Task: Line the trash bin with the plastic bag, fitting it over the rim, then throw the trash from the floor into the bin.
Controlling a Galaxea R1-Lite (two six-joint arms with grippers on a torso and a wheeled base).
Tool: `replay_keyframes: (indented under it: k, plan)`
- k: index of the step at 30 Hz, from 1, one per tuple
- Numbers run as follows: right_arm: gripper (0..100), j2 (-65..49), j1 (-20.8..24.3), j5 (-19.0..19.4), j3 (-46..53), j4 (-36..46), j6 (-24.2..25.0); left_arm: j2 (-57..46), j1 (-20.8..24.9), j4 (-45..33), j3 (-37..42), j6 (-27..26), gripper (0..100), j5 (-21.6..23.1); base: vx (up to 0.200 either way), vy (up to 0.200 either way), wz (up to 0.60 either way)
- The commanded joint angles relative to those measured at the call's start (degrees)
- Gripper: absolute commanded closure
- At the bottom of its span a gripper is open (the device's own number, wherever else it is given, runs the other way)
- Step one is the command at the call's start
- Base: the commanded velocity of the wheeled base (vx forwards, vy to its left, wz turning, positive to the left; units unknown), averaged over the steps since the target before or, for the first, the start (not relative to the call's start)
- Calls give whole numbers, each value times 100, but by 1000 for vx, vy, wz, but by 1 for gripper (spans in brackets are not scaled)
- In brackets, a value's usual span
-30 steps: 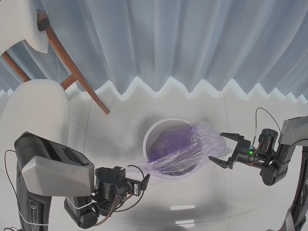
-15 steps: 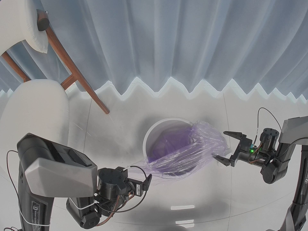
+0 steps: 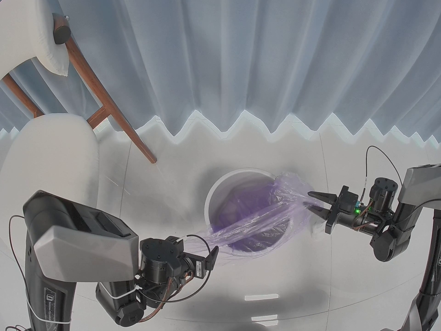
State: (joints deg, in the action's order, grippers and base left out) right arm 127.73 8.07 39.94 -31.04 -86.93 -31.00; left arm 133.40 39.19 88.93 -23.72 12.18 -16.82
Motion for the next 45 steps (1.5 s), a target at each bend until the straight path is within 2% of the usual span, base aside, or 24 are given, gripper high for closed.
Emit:
replay_keyframes:
  k: [1,4,5,10,12,15,20,30,38,45]
  plan:
    - [100,-266,10,-21,-52,-70,147,-297,-35,19,-194,-49,0,109,0,0,0]
    - [100,-284,10,-39,-95,-70,173,-332,-43,19,-326,-154,0,320,0,0,0]
    - [100,-302,10,-47,-157,-70,191,-368,-114,10,-344,-805,0,1085,0,0,0]
    - [100,-363,63,-74,-87,-70,200,-359,-421,1,-326,-1684,0,1849,0,0,0]
    - [100,-381,63,-91,-34,-70,208,-341,-544,1,-361,-2088,0,2465,0,0,0]
    - [100,-407,63,-91,54,-78,208,-332,-650,1,-458,-2457,0,2957,0,0,0]
    - [100,-416,72,-91,142,-78,208,-209,-676,-7,-519,-2510,0,3018,0,0,0]
    - [100,-609,353,-188,142,-78,314,424,-588,-7,-1592,-2536,0,3036,0,0,0]
    - [100,-583,388,-293,159,-78,323,380,-237,-7,-1354,-2642,0,3027,0,0,0]
    - [100,-592,397,-302,195,-78,323,643,-245,-16,-1530,-2659,0,2842,0,0,0]
